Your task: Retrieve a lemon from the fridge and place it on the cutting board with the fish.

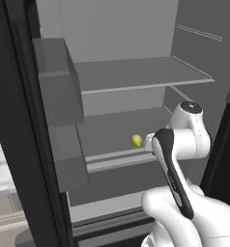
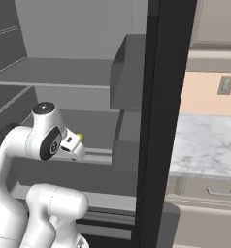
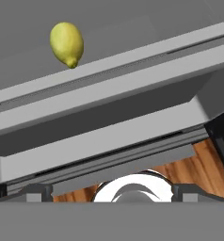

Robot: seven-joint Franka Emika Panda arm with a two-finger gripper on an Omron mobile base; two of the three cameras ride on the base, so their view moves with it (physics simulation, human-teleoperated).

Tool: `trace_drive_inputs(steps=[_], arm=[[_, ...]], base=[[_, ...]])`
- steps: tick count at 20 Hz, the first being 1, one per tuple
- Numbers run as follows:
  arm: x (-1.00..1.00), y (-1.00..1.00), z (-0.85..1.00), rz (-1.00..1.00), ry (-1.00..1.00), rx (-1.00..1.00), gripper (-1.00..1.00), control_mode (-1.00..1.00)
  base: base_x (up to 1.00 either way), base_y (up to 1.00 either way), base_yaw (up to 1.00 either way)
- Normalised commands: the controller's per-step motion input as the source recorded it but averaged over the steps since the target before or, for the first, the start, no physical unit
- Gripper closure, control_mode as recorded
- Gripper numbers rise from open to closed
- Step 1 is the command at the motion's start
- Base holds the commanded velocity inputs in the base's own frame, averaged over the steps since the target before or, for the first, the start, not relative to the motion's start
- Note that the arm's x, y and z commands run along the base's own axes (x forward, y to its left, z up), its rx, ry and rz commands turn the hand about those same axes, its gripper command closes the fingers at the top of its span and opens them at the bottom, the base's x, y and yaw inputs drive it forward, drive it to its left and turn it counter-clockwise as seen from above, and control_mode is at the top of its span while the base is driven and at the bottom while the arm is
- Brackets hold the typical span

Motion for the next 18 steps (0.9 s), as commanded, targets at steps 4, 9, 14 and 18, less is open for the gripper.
trace_drive_inputs(steps=[4,9,14,18], arm=[[0.00,0.00,0.00,0.00,0.00,0.00,-1.00,1.00],[0.06,0.00,0.00,0.00,0.00,0.00,-1.00,-1.00],[0.31,0.00,-0.01,0.06,-0.03,0.00,-1.00,-1.00],[0.61,0.00,-0.01,0.04,-0.12,0.00,-1.00,-1.00]], base=[[0.60,0.00,0.10],[0.32,0.00,0.06],[0.00,0.00,0.00],[0.00,0.00,0.00]])
